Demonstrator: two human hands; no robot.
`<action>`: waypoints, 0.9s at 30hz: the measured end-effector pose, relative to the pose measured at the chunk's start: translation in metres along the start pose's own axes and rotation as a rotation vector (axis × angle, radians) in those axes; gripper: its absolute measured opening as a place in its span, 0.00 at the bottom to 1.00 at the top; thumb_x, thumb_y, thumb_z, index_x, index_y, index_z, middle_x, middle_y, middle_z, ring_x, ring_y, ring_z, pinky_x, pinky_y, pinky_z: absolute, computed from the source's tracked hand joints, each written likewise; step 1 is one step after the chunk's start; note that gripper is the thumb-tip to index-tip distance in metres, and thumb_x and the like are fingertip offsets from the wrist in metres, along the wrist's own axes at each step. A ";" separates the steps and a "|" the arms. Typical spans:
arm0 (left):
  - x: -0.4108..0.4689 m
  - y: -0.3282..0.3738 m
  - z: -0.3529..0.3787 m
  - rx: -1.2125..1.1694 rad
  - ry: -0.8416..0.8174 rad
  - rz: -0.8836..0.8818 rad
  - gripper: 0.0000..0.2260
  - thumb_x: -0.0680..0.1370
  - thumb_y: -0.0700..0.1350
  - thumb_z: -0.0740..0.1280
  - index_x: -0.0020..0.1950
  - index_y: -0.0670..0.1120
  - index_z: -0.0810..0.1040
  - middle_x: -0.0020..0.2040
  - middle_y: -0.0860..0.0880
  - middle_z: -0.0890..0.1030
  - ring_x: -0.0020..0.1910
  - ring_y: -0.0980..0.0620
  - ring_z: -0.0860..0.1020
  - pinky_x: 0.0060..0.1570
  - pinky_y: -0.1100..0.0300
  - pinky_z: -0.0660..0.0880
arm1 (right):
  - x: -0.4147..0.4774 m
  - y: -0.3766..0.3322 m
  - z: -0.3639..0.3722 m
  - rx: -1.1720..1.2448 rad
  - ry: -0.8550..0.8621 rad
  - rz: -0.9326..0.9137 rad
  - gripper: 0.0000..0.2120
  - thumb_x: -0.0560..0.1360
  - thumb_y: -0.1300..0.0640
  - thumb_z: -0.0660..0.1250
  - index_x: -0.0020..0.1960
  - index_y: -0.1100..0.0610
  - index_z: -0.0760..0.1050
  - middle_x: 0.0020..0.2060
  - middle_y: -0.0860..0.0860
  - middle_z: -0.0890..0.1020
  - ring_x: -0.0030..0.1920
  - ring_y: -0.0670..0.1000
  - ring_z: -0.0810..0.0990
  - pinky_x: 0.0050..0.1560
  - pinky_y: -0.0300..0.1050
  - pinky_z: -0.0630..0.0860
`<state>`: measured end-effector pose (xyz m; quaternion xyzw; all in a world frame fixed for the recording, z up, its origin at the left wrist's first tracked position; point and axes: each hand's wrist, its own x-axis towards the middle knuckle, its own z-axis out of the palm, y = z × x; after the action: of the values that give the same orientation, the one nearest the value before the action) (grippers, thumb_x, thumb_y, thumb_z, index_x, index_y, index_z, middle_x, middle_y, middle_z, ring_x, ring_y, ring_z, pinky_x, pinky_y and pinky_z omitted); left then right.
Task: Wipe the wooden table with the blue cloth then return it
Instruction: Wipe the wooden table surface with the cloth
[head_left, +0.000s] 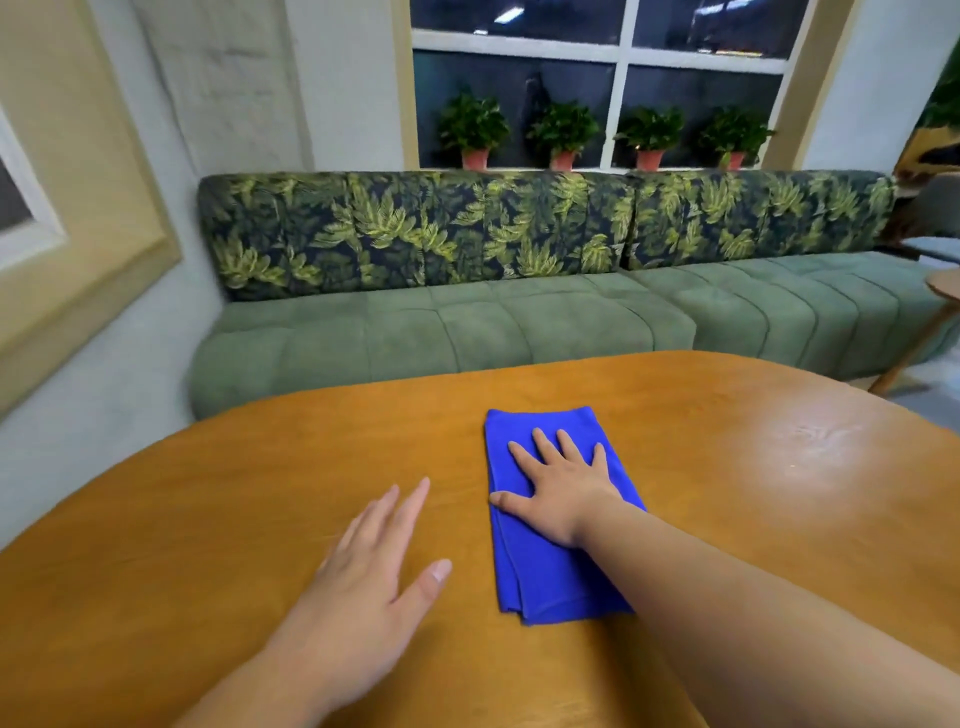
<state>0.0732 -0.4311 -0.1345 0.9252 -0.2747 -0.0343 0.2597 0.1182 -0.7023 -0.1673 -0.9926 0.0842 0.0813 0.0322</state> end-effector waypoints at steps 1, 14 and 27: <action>-0.006 -0.013 -0.007 0.031 0.010 -0.016 0.29 0.73 0.70 0.47 0.70 0.73 0.36 0.78 0.60 0.43 0.76 0.60 0.41 0.74 0.57 0.44 | 0.006 -0.019 0.000 -0.008 -0.001 -0.025 0.45 0.71 0.20 0.43 0.82 0.40 0.42 0.84 0.49 0.43 0.82 0.58 0.39 0.76 0.72 0.38; -0.073 -0.139 -0.067 0.148 0.115 -0.234 0.32 0.64 0.77 0.32 0.68 0.74 0.33 0.79 0.58 0.41 0.76 0.57 0.39 0.74 0.54 0.42 | 0.036 -0.216 0.005 -0.052 -0.024 -0.283 0.45 0.72 0.20 0.43 0.83 0.41 0.41 0.84 0.50 0.42 0.82 0.59 0.37 0.75 0.73 0.37; -0.173 -0.202 -0.116 -0.022 0.289 -0.472 0.33 0.61 0.80 0.38 0.65 0.75 0.41 0.79 0.54 0.49 0.77 0.53 0.49 0.74 0.49 0.51 | -0.008 -0.381 0.019 -0.045 -0.049 -0.429 0.45 0.74 0.22 0.44 0.83 0.44 0.41 0.83 0.52 0.42 0.81 0.62 0.36 0.73 0.76 0.35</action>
<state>0.0496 -0.1420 -0.1494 0.9560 -0.0113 0.0356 0.2911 0.1734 -0.3244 -0.1658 -0.9860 -0.1314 0.0987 0.0284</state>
